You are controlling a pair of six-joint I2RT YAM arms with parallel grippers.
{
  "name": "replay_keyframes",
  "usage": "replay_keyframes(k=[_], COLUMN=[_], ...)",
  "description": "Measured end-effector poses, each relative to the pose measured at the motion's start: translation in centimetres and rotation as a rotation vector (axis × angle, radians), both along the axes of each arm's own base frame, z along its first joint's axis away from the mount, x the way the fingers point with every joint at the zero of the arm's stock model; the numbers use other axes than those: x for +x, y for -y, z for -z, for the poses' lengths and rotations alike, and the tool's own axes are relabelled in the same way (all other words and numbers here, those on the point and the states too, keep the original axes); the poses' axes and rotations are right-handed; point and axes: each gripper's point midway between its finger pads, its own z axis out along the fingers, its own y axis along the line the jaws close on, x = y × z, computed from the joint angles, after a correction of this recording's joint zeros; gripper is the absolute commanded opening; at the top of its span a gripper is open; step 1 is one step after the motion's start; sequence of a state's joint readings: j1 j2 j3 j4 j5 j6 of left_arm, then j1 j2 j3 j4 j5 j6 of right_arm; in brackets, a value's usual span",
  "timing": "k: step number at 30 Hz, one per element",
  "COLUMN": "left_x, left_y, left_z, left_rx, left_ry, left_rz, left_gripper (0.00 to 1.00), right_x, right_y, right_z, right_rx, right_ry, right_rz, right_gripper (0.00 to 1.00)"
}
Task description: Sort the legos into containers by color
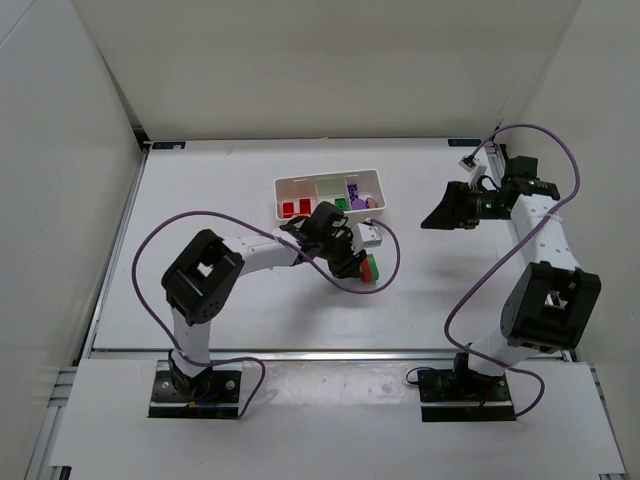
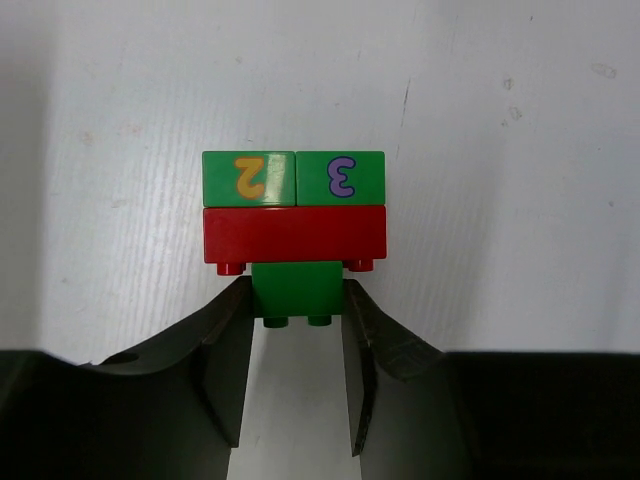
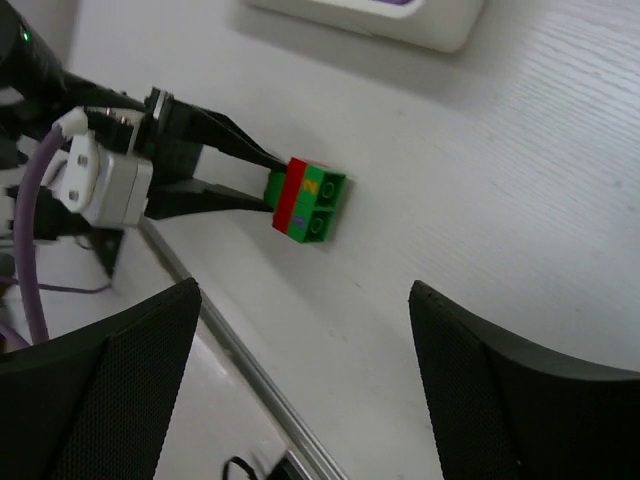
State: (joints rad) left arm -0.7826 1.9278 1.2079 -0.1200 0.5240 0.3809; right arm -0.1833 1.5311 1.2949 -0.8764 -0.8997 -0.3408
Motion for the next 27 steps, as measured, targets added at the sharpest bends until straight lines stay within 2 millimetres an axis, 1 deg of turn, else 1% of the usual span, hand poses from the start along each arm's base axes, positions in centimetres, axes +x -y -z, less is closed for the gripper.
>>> replay_keyframes(k=[2, 3, 6, 9, 12, 15, 18, 21, 24, 27], left_x=[0.2, 0.5, 1.2, 1.7, 1.9, 2.0, 2.0, 2.1, 2.1, 2.2], left_y=[-0.2, -0.2, -0.4, -0.8, -1.2, -1.4, -1.5, -1.5, -1.5, -1.5], left_z=[-1.6, -2.8, -7.1, -11.1, -13.9, -15.0, -15.1, -15.0, -15.1, -15.1], left_rx=[-0.017, -0.032, -0.089, -0.152, -0.193, -0.207, -0.204, -0.202, -0.200, -0.198], left_ry=[0.037, 0.063, 0.155, 0.241, 0.311, 0.345, 0.348, 0.352, 0.364, 0.374], left_rz=[-0.007, -0.011, -0.021, -0.023, -0.018, -0.015, -0.016, -0.013, -0.006, 0.000], left_gripper=[0.10, 0.10, 0.10, 0.12, 0.13, 0.13, 0.12, 0.12, 0.12, 0.12], right_x=[0.6, 1.0, 1.8, 2.7, 3.7, 4.0, 4.1, 3.6, 2.7, 2.1], right_y=[-0.8, -1.2, -2.6, -4.3, -6.0, -7.4, -8.5, -9.8, -11.3, -12.2], right_z=[-0.4, -0.7, -1.3, -2.0, -3.0, -4.1, -5.2, -6.2, -6.6, -6.3], right_rx=[0.091, 0.140, 0.259, 0.335, 0.386, 0.427, 0.460, 0.489, 0.498, 0.490], right_ry=[-0.042, -0.062, -0.119, -0.161, -0.158, -0.149, -0.135, -0.126, -0.110, -0.101], right_rz=[0.015, 0.020, 0.009, -0.046, -0.114, -0.177, -0.231, -0.291, -0.356, -0.390], right_gripper=[0.84, 0.84, 0.83, 0.83, 0.82, 0.82, 0.77, 0.73, 0.70, 0.67])
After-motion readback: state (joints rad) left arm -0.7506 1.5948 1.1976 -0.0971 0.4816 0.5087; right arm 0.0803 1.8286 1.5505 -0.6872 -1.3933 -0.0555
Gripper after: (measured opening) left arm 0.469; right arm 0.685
